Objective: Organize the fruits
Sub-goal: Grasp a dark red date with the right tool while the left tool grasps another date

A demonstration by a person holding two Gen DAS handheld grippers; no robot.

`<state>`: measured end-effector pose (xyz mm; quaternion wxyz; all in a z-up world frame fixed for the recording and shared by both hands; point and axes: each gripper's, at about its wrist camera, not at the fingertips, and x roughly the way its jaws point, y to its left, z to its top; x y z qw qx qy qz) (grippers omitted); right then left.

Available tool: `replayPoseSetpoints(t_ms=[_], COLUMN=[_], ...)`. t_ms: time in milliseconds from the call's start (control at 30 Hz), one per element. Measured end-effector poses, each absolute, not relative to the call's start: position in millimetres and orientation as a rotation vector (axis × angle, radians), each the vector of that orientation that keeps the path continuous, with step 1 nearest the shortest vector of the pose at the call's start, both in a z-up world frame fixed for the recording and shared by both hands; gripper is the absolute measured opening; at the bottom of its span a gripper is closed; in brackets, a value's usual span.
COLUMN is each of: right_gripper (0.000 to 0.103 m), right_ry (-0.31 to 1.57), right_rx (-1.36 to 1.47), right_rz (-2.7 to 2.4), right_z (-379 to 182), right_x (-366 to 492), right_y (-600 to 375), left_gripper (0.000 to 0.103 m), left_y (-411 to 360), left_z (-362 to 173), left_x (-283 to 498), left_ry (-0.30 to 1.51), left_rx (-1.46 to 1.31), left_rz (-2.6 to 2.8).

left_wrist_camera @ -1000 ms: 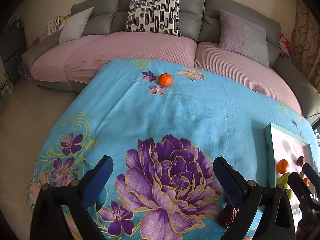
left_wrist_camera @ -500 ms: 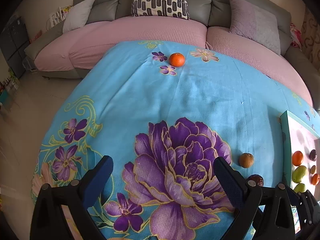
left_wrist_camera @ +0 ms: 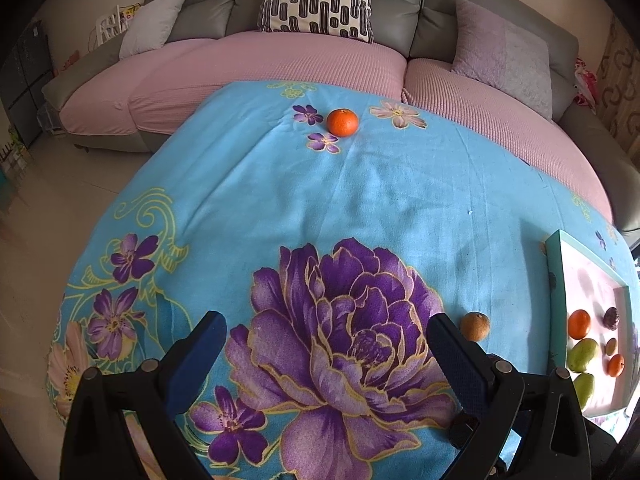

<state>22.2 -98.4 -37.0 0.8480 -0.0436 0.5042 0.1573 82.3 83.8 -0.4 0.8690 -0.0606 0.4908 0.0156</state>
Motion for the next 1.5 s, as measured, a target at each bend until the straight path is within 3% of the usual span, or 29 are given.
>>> replayPoseSetpoints(t_ms=[100,467,1067,1233,1433,1500], right_gripper=[0.035,0.035,0.035,0.035,0.035,0.035], right_ry=[1.065,1.008,0.881,0.864,0.857,0.858], right_rx=[-0.094,-0.023,0.189,0.223,0.239,0.244], right_rz=[0.353,0.326,-0.126,-0.155,-0.157,-0.159], right_z=[-37,-19,7,10,11,10], right_x=[20,22,32,29,27,27], right_y=[-95,-115,-248,-261,-265,-266], left_gripper=[0.102,0.102,0.100,0.088,0.083,0.073], left_y=[83,80,37,13,-10,-13], left_z=[0,3,-13,-18,-28,-32], left_x=[82,82,81,76,73,72], left_ry=[1.024,1.004,1.120,1.155,1.197,1.214], left_rx=[-0.129,-0.169,-0.228,-0.201,-0.131,-0.123], left_rz=[0.030,-0.001,-0.201,-0.283,-0.322,-0.325])
